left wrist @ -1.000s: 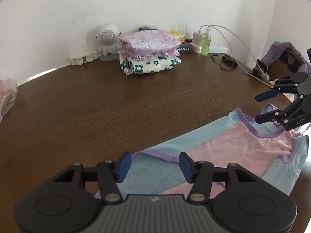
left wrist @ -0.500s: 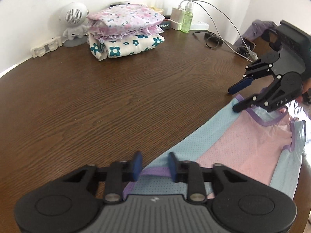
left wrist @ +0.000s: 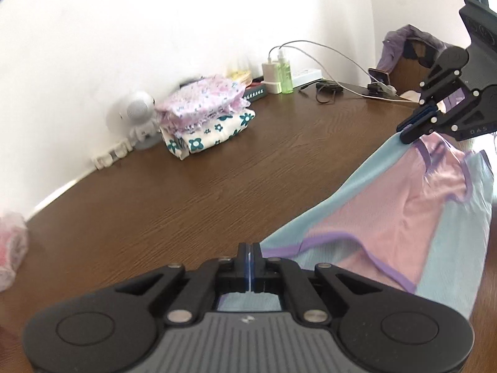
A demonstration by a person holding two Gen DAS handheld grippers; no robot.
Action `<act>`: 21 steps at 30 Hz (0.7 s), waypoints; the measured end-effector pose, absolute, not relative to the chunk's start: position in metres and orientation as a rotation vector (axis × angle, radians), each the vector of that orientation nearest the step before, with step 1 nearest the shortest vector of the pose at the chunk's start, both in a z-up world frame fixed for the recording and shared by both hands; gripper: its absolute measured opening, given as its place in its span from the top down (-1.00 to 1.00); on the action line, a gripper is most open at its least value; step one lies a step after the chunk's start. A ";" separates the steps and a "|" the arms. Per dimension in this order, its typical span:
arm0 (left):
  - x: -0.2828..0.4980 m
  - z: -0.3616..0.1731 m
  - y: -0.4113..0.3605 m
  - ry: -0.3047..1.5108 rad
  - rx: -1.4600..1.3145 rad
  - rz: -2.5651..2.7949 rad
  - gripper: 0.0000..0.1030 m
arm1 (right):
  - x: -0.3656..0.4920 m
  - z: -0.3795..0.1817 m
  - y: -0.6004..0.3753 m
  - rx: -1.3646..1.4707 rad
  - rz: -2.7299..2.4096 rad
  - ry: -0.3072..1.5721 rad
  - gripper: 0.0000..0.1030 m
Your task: Fold clothes
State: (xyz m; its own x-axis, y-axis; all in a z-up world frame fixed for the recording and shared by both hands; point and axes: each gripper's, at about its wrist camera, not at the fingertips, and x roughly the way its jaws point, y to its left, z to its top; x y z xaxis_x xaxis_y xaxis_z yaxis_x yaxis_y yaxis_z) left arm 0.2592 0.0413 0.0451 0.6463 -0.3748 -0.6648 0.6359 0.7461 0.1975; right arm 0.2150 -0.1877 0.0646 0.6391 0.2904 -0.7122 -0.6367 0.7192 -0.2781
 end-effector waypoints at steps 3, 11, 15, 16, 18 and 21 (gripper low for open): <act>0.266 0.039 0.038 0.706 0.426 -0.571 0.82 | 0.210 0.052 -0.184 -0.583 0.542 0.730 0.91; 0.318 0.028 0.023 0.847 0.273 -0.650 0.25 | 0.236 0.038 -0.179 -0.556 0.495 0.767 0.91; 0.335 0.016 0.006 0.901 0.377 -0.677 0.26 | 0.239 0.039 -0.180 -0.558 0.513 0.764 0.91; 0.336 0.016 0.004 0.902 0.392 -0.696 0.37 | 0.237 0.032 -0.182 -0.555 0.514 0.762 0.91; 0.334 0.017 0.000 0.905 0.426 -0.754 0.86 | 0.239 0.031 -0.185 -0.549 0.511 0.757 0.91; 0.314 0.016 -0.009 0.808 0.554 -0.727 0.95 | 0.244 0.031 -0.188 -0.536 0.486 0.741 0.91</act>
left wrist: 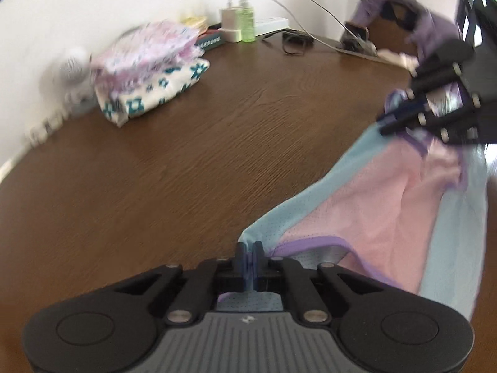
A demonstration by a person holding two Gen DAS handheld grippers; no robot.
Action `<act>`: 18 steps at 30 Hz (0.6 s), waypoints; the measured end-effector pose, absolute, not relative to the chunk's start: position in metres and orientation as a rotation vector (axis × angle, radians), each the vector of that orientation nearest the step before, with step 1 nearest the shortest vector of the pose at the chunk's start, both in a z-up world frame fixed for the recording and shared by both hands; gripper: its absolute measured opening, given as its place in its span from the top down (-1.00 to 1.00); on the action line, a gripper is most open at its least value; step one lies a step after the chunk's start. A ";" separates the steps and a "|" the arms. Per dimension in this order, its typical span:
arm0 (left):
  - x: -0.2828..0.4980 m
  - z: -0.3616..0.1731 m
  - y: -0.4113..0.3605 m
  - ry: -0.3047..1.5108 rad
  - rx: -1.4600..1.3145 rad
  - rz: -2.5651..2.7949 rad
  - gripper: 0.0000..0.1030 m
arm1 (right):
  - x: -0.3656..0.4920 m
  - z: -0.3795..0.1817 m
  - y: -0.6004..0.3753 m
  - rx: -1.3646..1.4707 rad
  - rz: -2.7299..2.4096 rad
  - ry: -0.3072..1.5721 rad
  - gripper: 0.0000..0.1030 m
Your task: Fold clothes
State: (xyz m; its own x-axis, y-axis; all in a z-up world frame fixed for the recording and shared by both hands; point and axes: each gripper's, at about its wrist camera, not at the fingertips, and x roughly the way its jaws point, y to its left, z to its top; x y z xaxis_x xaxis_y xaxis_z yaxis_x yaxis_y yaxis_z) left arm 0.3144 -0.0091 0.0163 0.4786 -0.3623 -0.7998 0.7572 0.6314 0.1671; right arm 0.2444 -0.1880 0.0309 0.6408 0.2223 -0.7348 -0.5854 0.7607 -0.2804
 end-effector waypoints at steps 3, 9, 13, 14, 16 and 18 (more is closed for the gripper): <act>0.290 0.025 0.001 0.665 0.582 -0.652 0.96 | 0.240 0.036 -0.192 -0.515 0.467 0.688 0.91; 0.178 0.038 0.019 0.395 0.681 -0.587 0.95 | 0.174 0.052 -0.196 -0.598 0.514 0.477 0.91; 0.116 0.018 0.018 0.444 0.734 -0.650 0.82 | 0.114 0.032 -0.197 -0.726 0.611 0.451 0.81; 0.110 0.016 0.021 0.471 0.711 -0.663 0.74 | 0.106 0.026 -0.197 -0.735 0.629 0.476 0.77; 0.109 0.018 0.027 0.508 0.660 -0.664 0.56 | 0.097 0.019 -0.199 -0.727 0.640 0.510 0.61; 0.116 0.021 0.030 0.512 0.644 -0.634 0.33 | 0.096 0.019 -0.203 -0.690 0.621 0.527 0.60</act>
